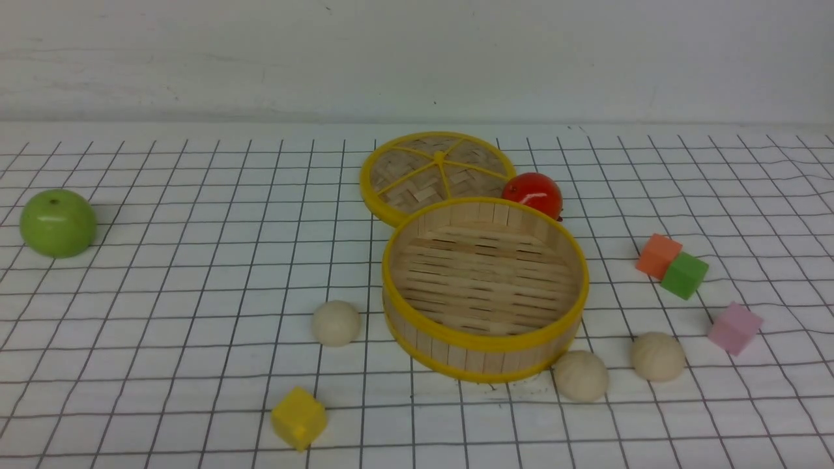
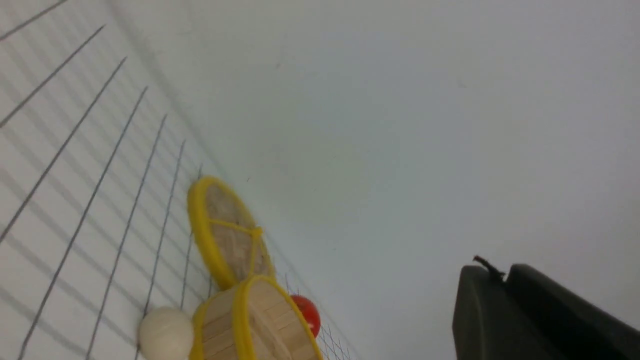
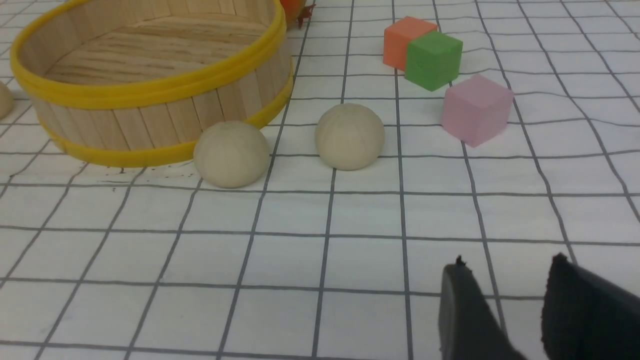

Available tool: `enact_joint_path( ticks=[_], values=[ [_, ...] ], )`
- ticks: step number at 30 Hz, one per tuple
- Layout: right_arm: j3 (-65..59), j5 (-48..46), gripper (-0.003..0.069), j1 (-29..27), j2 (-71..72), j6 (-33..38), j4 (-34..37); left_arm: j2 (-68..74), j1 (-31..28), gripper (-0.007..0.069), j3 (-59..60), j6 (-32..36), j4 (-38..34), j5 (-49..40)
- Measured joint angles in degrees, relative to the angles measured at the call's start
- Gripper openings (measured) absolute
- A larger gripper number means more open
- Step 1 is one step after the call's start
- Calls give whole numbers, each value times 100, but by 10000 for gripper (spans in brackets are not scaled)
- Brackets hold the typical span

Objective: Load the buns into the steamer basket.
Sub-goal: Use the left arm to grab a steamed stuffed bun

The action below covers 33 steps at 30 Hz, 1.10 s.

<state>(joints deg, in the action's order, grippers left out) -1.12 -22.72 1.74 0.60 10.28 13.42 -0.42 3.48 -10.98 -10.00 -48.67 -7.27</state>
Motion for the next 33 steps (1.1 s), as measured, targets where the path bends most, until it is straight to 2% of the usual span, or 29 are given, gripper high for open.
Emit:
enact_joint_path(
  ticks=[6,7,10,15,16,19,22,27,33],
  values=[
    [0,0,239,0,0,0,0,847,0,58,-1093,1367,25,-979],
    [0,0,239,0,0,0,0,1254,0,61,-1381,1740,47,-1386],
    [0,0,239,0,0,0,0,2071,0,68,-1849,2196,114,-2014],
    [0,0,239,0,0,0,0,3544,0,77,-2611,2366,428,-3034],
    [0,0,239,0,0,0,0,4219,0,80,-2924,2366,551,-3575],
    [0,0,239,0,0,0,0,5304,0,86,-3475,2403,720,-4339],
    [0,0,239,0,0,0,0,6110,0,91,-3886,2450,714,-4797],
    [0,0,239,0,0,0,0,7334,0,92,-4361,2697,33,-5378],
    [0,0,239,0,0,0,0,7907,0,102,-4462,3200,-482,-5394]
  ],
)
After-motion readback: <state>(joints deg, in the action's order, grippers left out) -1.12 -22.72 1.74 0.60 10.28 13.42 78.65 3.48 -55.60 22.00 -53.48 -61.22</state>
